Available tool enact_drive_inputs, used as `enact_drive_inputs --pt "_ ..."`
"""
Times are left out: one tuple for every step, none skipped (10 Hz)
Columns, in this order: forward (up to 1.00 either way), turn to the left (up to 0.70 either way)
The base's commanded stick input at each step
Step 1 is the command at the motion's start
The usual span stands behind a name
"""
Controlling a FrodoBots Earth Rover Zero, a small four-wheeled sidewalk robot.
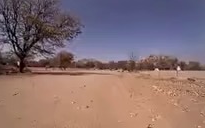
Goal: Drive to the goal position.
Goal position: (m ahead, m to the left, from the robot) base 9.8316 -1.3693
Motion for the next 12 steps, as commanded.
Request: enact_drive_inputs --pt "0.50 0.00" --pt "0.50 0.00" --pt "0.50 0.00" --pt "0.50 0.00" --pt "0.50 0.00" --pt "0.50 0.00" --pt "0.50 0.00" --pt "0.50 0.00" --pt "0.50 0.00" --pt "0.50 0.00" --pt "0.50 0.00" --pt "0.50 0.00"
